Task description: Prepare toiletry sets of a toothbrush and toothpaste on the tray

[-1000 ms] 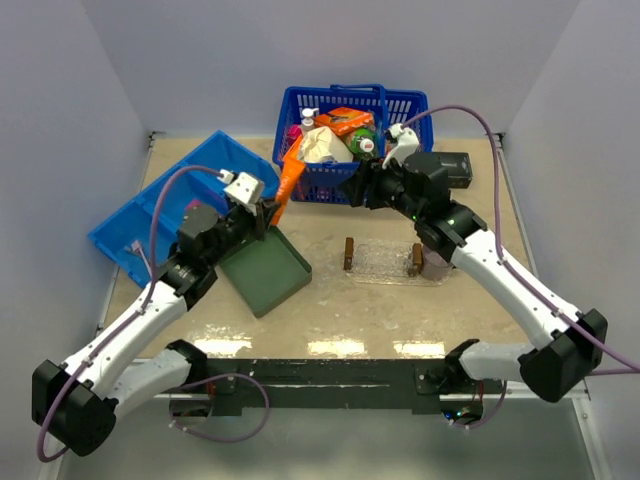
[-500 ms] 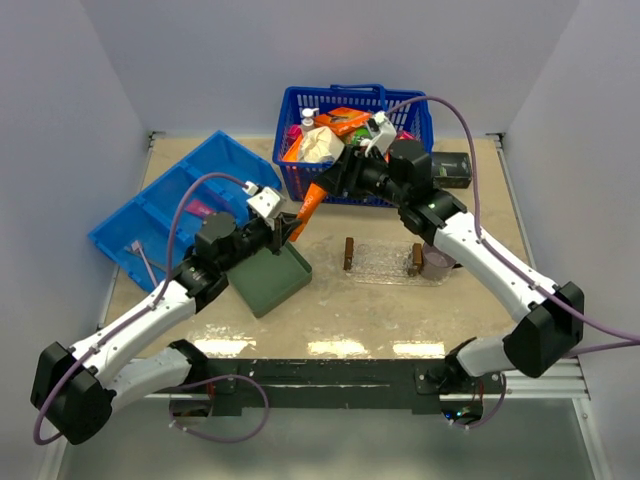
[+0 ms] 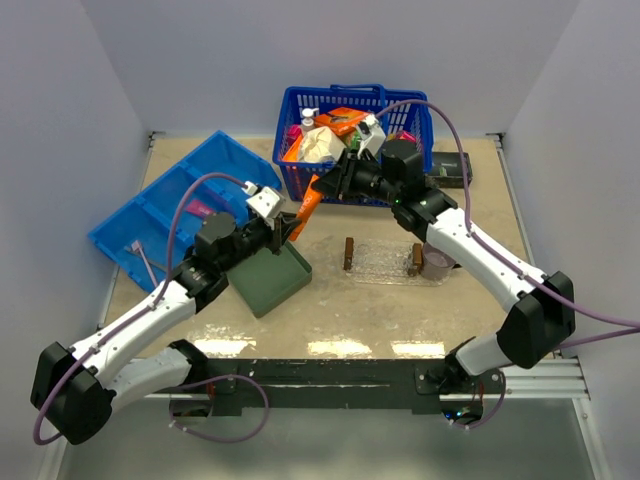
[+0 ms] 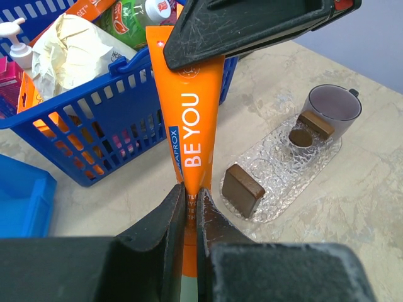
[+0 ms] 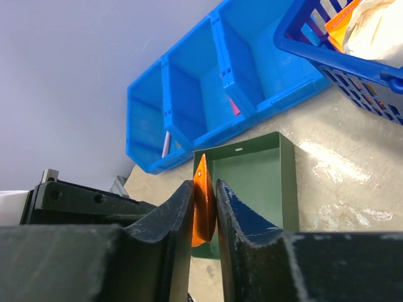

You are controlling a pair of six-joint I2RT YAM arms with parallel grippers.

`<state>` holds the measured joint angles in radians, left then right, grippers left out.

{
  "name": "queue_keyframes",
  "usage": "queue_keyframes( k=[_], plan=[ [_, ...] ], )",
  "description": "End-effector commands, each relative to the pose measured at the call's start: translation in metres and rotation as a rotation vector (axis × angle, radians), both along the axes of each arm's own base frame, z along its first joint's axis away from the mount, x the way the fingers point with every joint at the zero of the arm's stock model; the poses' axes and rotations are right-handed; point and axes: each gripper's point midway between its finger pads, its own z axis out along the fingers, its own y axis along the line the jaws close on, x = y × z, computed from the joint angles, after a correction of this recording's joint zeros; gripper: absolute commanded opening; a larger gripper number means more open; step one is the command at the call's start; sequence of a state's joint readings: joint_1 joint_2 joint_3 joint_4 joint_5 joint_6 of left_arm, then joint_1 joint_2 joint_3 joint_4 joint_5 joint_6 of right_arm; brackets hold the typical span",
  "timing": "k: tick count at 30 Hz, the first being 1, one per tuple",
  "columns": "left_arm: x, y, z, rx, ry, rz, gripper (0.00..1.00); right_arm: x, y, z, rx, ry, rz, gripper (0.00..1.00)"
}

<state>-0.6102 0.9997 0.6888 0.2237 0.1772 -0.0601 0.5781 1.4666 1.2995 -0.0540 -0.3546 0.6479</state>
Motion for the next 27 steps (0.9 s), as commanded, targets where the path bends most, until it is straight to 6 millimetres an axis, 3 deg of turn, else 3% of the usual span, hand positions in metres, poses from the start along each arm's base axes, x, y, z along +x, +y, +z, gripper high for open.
queue_keyframes(
  k=[1,3,4,5,6,9,12,19,22,27],
  plan=[
    [0.002,-0.003,0.029,-0.062,-0.089,0.000,0.00,-0.005,0.006,0.017,0.041,-0.045,0.035,0.17],
    [0.001,-0.003,0.030,-0.066,-0.092,0.000,0.04,-0.006,0.007,0.015,0.040,-0.040,0.041,0.09],
    [0.001,-0.002,0.031,-0.070,-0.090,0.002,0.12,-0.005,0.006,0.015,0.037,-0.044,0.041,0.00],
    [0.001,-0.003,0.032,-0.076,-0.090,0.001,0.23,-0.006,0.006,0.014,0.035,-0.048,0.042,0.00],
    [0.001,-0.002,0.035,-0.082,-0.094,0.002,0.44,-0.007,0.005,0.014,0.033,-0.050,0.042,0.00],
    [-0.003,-0.003,0.044,-0.108,-0.099,-0.013,0.75,-0.004,-0.002,0.020,0.012,-0.101,0.013,0.00],
    [-0.011,-0.009,0.054,-0.116,-0.113,-0.075,0.88,-0.004,-0.012,0.025,-0.037,-0.153,-0.006,0.00],
    [-0.028,-0.025,0.076,-0.155,-0.047,-0.365,0.91,-0.026,-0.018,0.034,-0.127,-0.288,0.132,0.00],
    [-0.027,-0.027,0.075,-0.164,-0.018,-0.436,0.91,-0.047,-0.014,0.040,-0.111,-0.326,0.242,0.00],
    [-0.043,-0.042,0.059,-0.167,0.073,-0.612,0.90,-0.071,-0.008,0.049,-0.055,-0.357,0.368,0.00]
  ],
)
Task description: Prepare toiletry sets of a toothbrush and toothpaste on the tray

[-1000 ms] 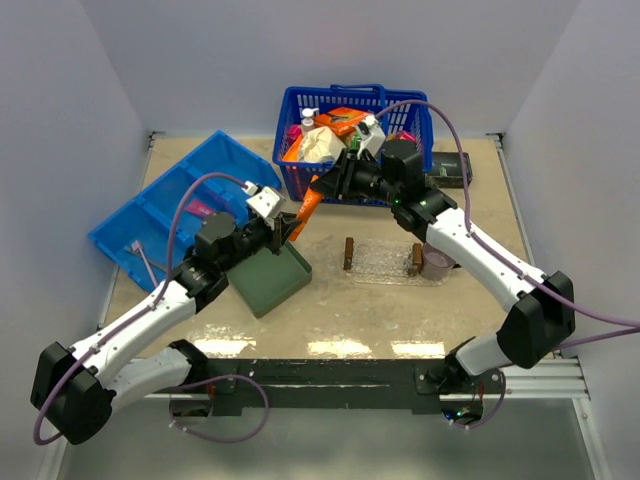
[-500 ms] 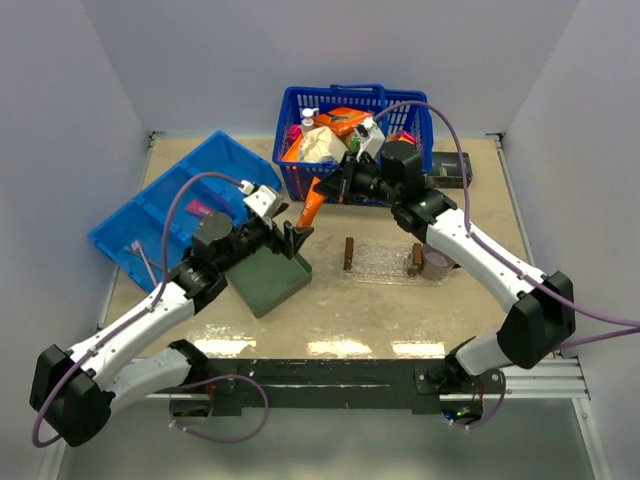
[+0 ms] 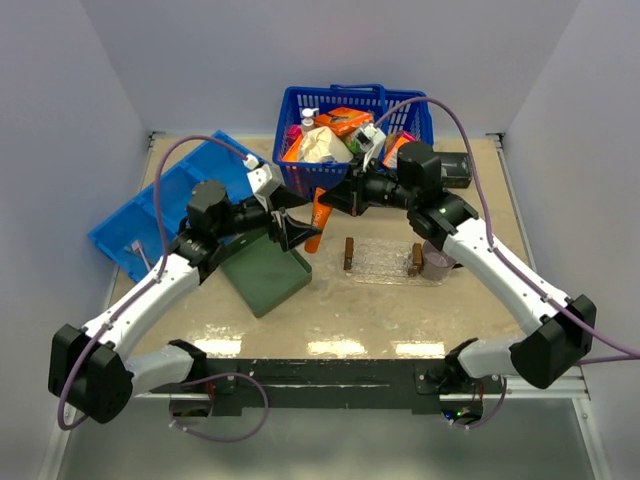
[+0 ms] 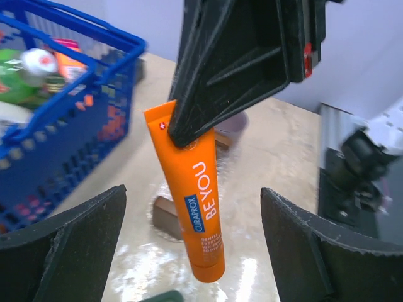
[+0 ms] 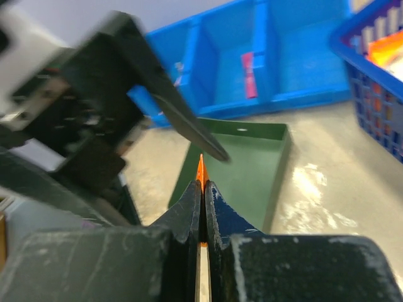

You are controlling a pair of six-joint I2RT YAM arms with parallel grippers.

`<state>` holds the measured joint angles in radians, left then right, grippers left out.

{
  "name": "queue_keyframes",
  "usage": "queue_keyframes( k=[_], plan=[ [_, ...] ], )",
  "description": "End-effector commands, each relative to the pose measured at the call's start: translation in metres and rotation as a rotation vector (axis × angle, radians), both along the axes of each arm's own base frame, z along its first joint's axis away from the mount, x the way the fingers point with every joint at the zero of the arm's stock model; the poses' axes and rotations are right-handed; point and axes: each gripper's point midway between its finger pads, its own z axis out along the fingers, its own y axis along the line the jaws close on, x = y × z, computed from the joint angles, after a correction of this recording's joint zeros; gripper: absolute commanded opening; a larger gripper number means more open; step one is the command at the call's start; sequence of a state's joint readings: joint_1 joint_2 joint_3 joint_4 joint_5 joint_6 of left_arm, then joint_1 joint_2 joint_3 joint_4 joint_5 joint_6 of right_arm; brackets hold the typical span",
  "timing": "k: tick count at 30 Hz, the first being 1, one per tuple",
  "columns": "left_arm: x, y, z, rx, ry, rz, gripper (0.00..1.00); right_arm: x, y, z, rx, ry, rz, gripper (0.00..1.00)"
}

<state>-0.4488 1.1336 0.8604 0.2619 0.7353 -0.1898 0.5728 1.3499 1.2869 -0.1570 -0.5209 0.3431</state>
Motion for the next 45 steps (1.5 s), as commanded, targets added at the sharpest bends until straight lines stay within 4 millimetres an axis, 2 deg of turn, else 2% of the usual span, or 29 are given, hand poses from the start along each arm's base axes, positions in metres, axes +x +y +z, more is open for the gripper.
queue_keyframes(
  k=[1,4,7,11,13,19,20,24,26,27,28,31,32,35,36,37,38,40,44,45],
  plan=[
    [-0.035,-0.016,0.011,-0.040,0.016,-0.263,0.90,-0.029,0.007,0.031,0.064,-0.107,0.177,0.00],
    [-0.042,-0.020,0.002,-0.033,0.052,-0.328,0.88,-0.032,0.006,0.036,0.076,-0.122,0.186,0.00],
    [-0.046,-0.023,-0.006,-0.025,0.080,-0.366,0.81,-0.037,0.006,0.043,0.092,-0.147,0.203,0.00],
    [-0.049,-0.027,-0.013,-0.018,0.114,-0.401,0.64,-0.038,0.005,0.048,0.100,-0.163,0.203,0.00],
    [-0.049,-0.028,-0.015,-0.016,0.123,-0.409,0.59,-0.038,0.005,0.048,0.100,-0.167,0.202,0.00],
    [-0.051,-0.033,-0.022,-0.011,0.155,-0.427,0.36,-0.038,0.005,0.045,0.095,-0.165,0.204,0.00],
    [-0.051,-0.034,-0.022,-0.011,0.155,-0.430,0.30,-0.039,0.005,0.044,0.095,-0.162,0.207,0.00],
    [-0.050,-0.035,-0.024,-0.012,0.159,-0.425,0.24,-0.037,0.005,0.040,0.086,-0.158,0.198,0.00],
    [-0.048,-0.035,-0.023,-0.013,0.158,-0.419,0.31,-0.035,0.004,0.039,0.081,-0.157,0.188,0.00],
    [-0.048,-0.035,-0.024,-0.011,0.162,-0.417,0.39,-0.034,0.003,0.038,0.076,-0.159,0.180,0.00],
    [-0.046,-0.035,-0.024,-0.010,0.160,-0.402,0.56,-0.033,0.002,0.037,0.070,-0.153,0.168,0.00],
    [-0.034,-0.032,-0.024,0.012,0.139,-0.322,0.75,-0.016,-0.011,0.033,0.023,-0.155,0.025,0.00],
    [-0.027,-0.029,-0.023,0.021,0.117,-0.283,0.77,-0.003,-0.022,0.027,-0.017,-0.147,-0.072,0.00],
    [-0.003,-0.011,-0.017,0.022,0.085,-0.106,0.85,0.007,-0.047,0.020,-0.088,-0.142,-0.210,0.00],
    [0.003,-0.005,-0.016,0.023,0.078,-0.057,0.87,0.016,-0.061,0.019,-0.122,-0.152,-0.300,0.00],
    [0.016,0.007,-0.008,0.017,0.050,0.044,0.90,0.015,-0.071,0.023,-0.133,-0.163,-0.345,0.00],
    [0.021,0.014,-0.010,0.027,0.041,0.094,0.92,0.014,-0.082,0.019,-0.162,-0.153,-0.386,0.00],
    [0.033,0.032,0.000,0.021,0.000,0.236,0.97,0.020,-0.108,0.017,-0.211,-0.159,-0.522,0.00],
    [0.046,0.059,0.008,0.014,-0.035,0.417,1.00,0.015,-0.160,0.015,-0.273,-0.180,-0.754,0.00],
    [0.048,0.063,0.007,0.017,-0.037,0.440,1.00,0.015,-0.168,0.006,-0.291,-0.170,-0.789,0.00]
  ],
)
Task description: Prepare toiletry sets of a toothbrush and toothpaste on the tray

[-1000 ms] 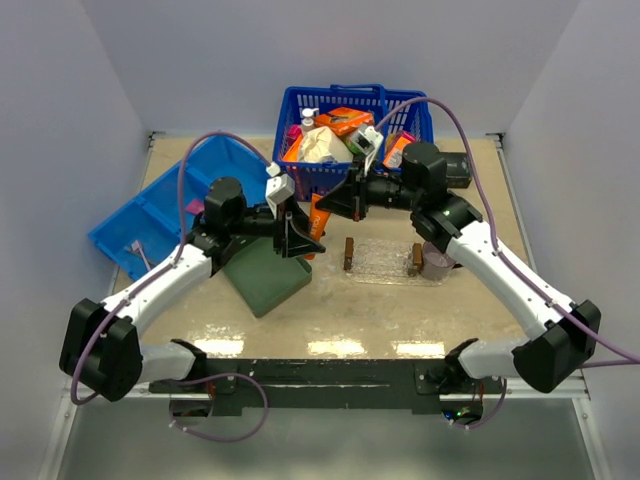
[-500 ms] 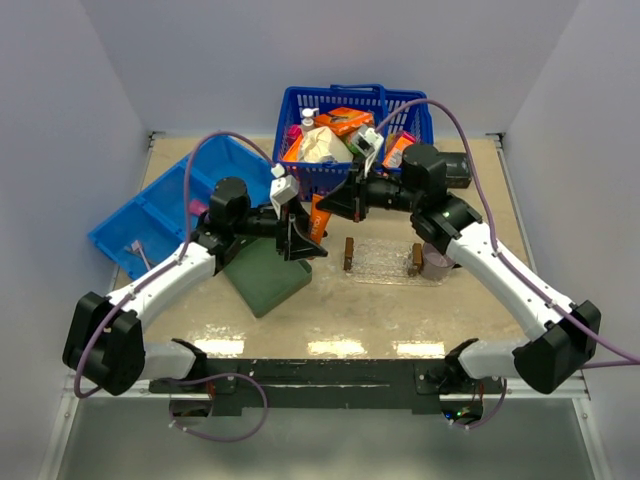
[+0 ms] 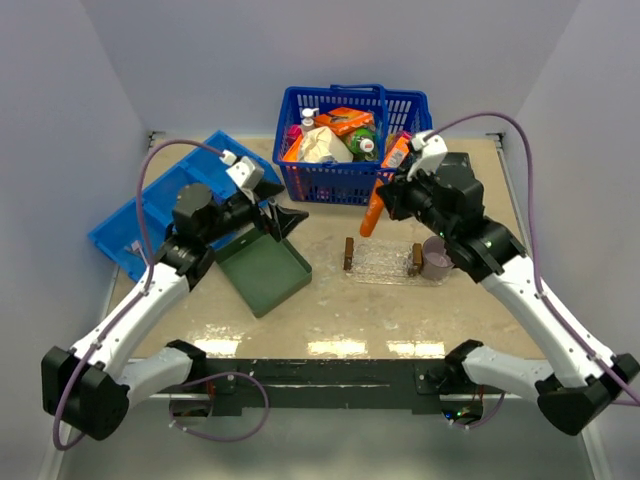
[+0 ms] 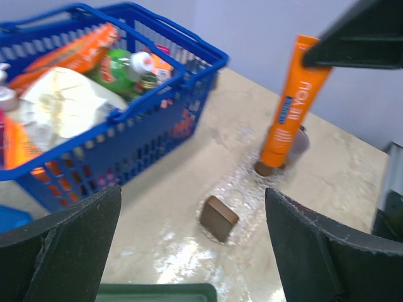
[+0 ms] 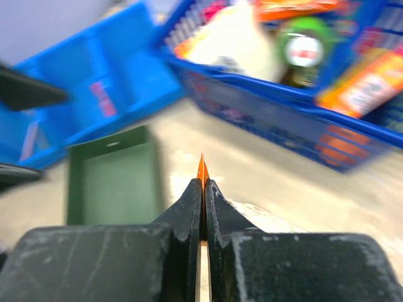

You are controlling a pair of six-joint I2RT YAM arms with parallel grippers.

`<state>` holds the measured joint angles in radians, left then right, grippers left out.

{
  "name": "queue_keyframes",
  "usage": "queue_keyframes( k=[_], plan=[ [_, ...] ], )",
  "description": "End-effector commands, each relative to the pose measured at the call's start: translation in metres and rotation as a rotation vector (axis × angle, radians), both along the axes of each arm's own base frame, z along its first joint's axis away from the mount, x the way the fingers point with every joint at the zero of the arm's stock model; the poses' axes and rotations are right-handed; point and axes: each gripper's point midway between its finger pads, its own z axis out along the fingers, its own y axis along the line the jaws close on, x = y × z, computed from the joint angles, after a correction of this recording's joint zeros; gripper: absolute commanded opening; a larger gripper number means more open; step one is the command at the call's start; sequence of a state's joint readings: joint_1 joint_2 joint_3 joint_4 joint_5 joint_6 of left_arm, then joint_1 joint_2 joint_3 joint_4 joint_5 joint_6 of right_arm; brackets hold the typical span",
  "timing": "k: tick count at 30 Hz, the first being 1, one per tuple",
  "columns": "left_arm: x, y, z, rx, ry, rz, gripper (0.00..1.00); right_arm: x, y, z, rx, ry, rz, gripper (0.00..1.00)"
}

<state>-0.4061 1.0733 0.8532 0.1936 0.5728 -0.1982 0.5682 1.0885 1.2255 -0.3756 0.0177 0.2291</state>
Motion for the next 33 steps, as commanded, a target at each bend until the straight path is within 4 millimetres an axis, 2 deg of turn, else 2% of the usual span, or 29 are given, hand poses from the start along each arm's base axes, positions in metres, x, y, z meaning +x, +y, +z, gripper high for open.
queue_keyframes(
  k=[1,3,12,17,24,33],
  plan=[
    [0.028,0.038,0.008,0.021,-0.064,0.271,1.00,0.007,-0.074,-0.008,-0.100,-0.044,-0.359,0.00],
    [0.029,0.042,0.007,0.031,-0.066,0.292,1.00,0.005,-0.086,-0.012,-0.108,-0.055,-0.418,0.00],
    [0.032,0.054,0.004,0.054,-0.072,0.356,1.00,0.002,-0.106,-0.041,-0.149,-0.051,-0.506,0.00],
    [0.030,0.055,0.006,0.044,-0.084,0.360,1.00,0.000,-0.104,-0.048,-0.093,-0.065,-0.509,0.00],
    [0.033,0.059,0.004,0.048,-0.071,0.388,1.00,0.002,-0.103,-0.069,-0.093,-0.047,-0.520,0.00],
    [0.034,0.063,0.003,0.056,-0.071,0.411,1.00,0.006,-0.100,-0.081,-0.078,-0.049,-0.520,0.00]
  ],
)
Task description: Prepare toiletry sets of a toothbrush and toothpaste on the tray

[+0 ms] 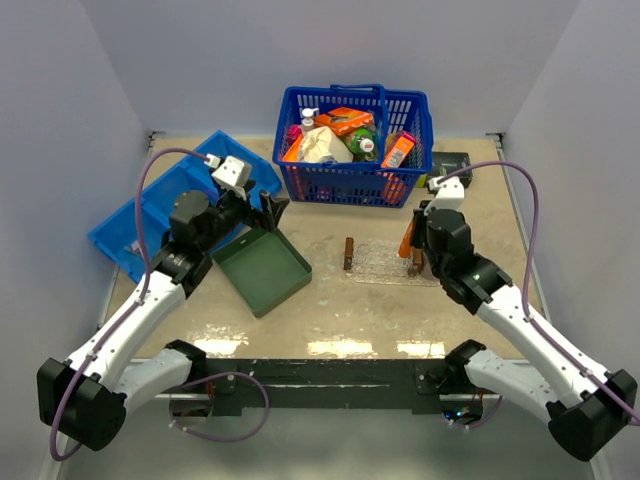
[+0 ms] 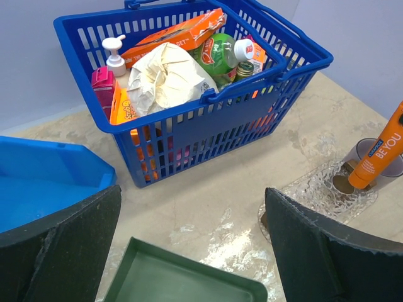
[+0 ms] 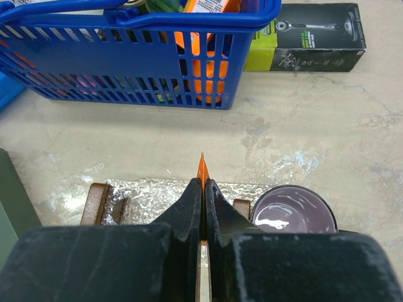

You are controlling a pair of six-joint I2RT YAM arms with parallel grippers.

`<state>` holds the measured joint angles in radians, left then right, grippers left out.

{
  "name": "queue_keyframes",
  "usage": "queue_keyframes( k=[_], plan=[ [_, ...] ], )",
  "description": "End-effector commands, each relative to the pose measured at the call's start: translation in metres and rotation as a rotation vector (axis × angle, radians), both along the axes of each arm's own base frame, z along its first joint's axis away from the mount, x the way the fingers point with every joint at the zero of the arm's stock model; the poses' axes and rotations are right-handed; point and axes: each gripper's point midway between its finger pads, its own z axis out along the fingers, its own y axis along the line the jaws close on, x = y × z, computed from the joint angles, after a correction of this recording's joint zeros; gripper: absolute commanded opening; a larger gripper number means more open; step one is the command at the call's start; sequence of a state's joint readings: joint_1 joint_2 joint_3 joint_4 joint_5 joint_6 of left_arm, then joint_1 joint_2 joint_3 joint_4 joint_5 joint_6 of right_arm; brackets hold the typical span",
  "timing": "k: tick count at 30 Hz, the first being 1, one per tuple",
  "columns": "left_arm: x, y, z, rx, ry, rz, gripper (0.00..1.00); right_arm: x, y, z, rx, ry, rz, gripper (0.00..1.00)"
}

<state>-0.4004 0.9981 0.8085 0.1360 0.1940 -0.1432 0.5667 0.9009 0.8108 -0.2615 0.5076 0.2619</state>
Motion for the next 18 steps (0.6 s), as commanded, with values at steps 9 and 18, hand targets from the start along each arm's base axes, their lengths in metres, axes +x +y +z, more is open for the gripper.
queue_keyframes(
  k=[9,18],
  plan=[
    [0.000,0.007,0.013,0.006,-0.052,0.024,1.00,0.012,0.002,0.008,0.048,-0.077,-0.035,0.00],
    [0.000,0.006,0.013,0.007,-0.055,0.018,1.00,0.016,0.006,0.001,0.043,-0.073,-0.026,0.00]
  ],
)
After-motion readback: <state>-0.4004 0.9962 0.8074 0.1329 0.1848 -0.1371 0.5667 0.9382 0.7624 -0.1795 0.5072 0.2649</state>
